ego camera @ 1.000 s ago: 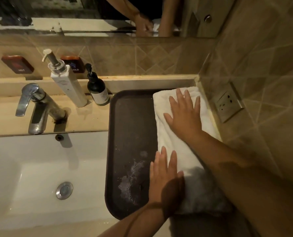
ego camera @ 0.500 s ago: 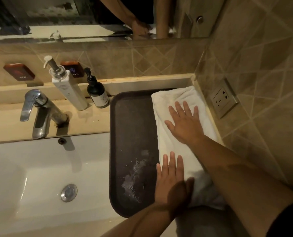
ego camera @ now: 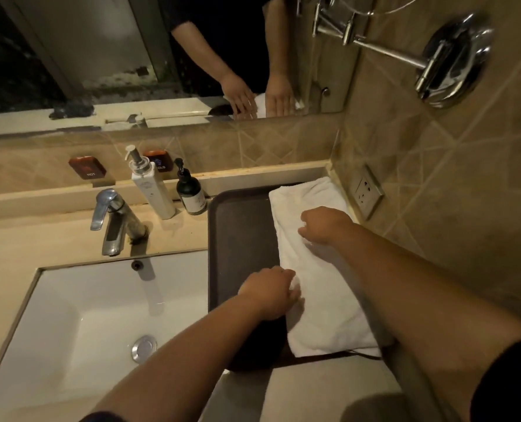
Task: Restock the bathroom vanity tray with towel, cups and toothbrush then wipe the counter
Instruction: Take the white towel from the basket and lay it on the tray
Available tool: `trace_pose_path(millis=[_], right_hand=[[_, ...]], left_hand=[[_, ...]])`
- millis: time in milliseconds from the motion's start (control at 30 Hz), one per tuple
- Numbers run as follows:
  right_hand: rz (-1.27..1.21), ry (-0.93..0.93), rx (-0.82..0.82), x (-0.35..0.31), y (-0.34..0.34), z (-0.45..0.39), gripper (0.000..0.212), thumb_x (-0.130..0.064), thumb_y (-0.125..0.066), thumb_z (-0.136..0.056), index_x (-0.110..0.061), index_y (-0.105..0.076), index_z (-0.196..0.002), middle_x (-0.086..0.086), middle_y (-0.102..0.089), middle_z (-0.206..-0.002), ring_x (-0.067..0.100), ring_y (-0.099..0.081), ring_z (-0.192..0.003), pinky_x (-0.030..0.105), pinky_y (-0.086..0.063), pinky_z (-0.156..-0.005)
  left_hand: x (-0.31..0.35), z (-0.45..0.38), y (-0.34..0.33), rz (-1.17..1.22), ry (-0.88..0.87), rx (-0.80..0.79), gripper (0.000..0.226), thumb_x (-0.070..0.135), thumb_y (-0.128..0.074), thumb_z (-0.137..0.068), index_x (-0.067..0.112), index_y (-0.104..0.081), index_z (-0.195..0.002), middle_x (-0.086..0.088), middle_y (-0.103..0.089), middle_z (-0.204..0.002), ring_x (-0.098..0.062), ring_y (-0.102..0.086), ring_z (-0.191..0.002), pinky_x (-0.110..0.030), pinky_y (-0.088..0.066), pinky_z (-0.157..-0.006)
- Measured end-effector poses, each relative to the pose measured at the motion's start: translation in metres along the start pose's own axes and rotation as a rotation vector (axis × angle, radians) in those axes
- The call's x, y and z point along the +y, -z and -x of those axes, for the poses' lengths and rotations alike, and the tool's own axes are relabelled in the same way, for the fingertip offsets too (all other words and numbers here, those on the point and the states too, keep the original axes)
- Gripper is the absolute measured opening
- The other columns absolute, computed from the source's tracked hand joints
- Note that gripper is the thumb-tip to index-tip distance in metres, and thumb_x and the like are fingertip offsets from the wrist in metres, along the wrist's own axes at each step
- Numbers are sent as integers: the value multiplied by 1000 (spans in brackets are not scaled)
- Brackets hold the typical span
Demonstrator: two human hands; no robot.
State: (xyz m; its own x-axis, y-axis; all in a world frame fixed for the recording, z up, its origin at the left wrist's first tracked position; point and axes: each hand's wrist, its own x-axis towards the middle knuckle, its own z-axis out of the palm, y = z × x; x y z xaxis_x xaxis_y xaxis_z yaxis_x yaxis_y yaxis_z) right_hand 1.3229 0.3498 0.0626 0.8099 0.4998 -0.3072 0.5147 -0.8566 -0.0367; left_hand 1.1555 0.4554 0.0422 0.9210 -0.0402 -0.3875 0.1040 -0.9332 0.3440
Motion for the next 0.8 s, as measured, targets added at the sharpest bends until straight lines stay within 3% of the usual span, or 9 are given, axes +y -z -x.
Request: trace_pose_path(millis=[67,167,233,333,433,567,800], right_hand=[[-7,-4,-29,-7,9,16,39,-43,-47,-97,-17,-56,-125,5,-60,-128,21,-58,-102,33,-43,-90],[-14,-5,-28,-17,7,48,25,-42,-50,-96,-18,-57,-97,2,-63,-103,14,-52,-77,29,-39,-74],[-24,-6,-42,-23,4,72,23,-42,-51,-95,-19,-55,-93,0,-58,-96,15,-51,-76,29,-37,-72],[-62,-80,-50,-38,-5,115,25,-42,-52,-93,-17,-58,-96,3,-62,-106,21,-53,-87,30,-36,-72],[-91,-184,-37,-56,-21,162,33,-44,-52,-92,-17,-60,-110,4,-61,-117,24,-55,-101,31,-39,-77],[-189,-351,6,-99,-52,237,42,-45,-53,-90,-22,-55,-124,3,-58,-126,24,-55,-109,33,-42,-79],[-238,-579,56,-160,-109,372,61,-56,-52,-85,-25,-43,-137,8,-52,-129,30,-53,-114,42,-46,-90]], left_hand=[[-11,3,21,-5,13,16,34,45,-45,-97,21,-57,-118,-3,-64,-110,-23,-63,-94,-47,-52,-90],[-29,7,41,-51,8,84,24,44,-51,-96,25,-58,-109,2,-65,-103,-15,-61,-86,-39,-54,-85],[-40,11,46,-94,3,85,22,44,-53,-95,26,-57,-107,1,-65,-105,-15,-60,-88,-39,-53,-85],[-53,25,45,-169,-73,61,31,46,-52,-95,22,-58,-114,1,-65,-108,-17,-60,-91,-36,-51,-81],[-60,47,38,-210,-194,85,31,48,-55,-93,23,-60,-110,2,-65,-100,-14,-58,-83,-32,-46,-69],[-63,93,23,-205,-342,83,27,50,-57,-91,25,-59,-100,4,-63,-92,-12,-59,-79,-37,-55,-75],[-32,174,-23,-320,-583,0,51,54,-51,-88,19,-53,-125,-9,-59,-123,-31,-59,-107,-43,-51,-84]])
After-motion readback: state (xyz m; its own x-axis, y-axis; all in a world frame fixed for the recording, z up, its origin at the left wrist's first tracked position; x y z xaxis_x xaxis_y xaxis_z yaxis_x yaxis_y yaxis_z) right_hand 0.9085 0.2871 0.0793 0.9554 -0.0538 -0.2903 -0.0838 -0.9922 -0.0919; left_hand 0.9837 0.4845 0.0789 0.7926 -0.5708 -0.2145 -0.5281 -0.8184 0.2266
